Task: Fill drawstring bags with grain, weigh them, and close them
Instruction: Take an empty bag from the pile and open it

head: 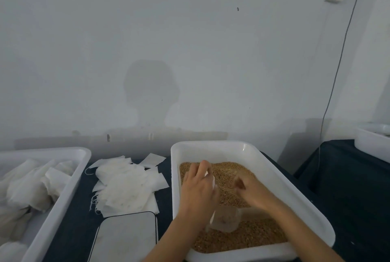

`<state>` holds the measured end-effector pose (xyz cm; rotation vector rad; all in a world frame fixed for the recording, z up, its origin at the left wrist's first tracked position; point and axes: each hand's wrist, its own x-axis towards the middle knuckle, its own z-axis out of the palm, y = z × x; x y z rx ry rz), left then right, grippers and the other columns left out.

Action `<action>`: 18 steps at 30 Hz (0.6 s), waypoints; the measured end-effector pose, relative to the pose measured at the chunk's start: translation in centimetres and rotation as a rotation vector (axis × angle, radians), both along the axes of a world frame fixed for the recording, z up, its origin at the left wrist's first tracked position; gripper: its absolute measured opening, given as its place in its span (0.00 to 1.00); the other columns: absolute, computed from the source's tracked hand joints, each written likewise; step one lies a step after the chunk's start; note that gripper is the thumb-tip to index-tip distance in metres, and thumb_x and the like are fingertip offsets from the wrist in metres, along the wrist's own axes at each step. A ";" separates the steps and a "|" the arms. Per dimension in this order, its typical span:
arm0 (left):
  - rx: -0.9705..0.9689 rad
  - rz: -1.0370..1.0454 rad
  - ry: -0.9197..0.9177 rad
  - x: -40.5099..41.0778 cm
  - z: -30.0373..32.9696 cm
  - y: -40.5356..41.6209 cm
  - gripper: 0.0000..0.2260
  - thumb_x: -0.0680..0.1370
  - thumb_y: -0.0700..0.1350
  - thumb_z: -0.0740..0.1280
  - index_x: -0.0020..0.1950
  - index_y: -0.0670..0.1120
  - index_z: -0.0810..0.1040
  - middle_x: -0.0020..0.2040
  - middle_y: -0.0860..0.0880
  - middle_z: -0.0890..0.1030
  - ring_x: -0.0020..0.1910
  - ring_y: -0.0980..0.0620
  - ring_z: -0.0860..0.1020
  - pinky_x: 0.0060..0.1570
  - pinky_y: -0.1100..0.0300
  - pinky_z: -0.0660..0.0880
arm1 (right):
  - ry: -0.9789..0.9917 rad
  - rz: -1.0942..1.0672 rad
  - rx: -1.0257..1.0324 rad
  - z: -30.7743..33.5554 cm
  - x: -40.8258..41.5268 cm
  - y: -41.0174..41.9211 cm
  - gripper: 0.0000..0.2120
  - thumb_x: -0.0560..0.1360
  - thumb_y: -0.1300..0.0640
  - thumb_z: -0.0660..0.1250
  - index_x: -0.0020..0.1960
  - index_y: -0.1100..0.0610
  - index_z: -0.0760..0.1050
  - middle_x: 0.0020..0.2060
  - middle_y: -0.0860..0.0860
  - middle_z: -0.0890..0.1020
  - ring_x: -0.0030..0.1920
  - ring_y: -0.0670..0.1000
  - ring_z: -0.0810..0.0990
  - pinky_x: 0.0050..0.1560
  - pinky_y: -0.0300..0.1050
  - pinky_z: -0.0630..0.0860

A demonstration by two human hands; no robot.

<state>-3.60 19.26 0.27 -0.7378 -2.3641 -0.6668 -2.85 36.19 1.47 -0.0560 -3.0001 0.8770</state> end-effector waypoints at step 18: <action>0.221 0.154 -0.174 -0.5 -0.4 0.1 0.05 0.82 0.45 0.55 0.55 0.47 0.67 0.48 0.53 0.74 0.46 0.57 0.65 0.41 0.65 0.63 | 0.305 0.335 1.056 5.5 0.2 6.4 0.17 0.76 0.65 0.60 0.44 0.43 0.60 0.32 0.41 0.65 0.43 0.45 0.68 0.53 0.42 0.58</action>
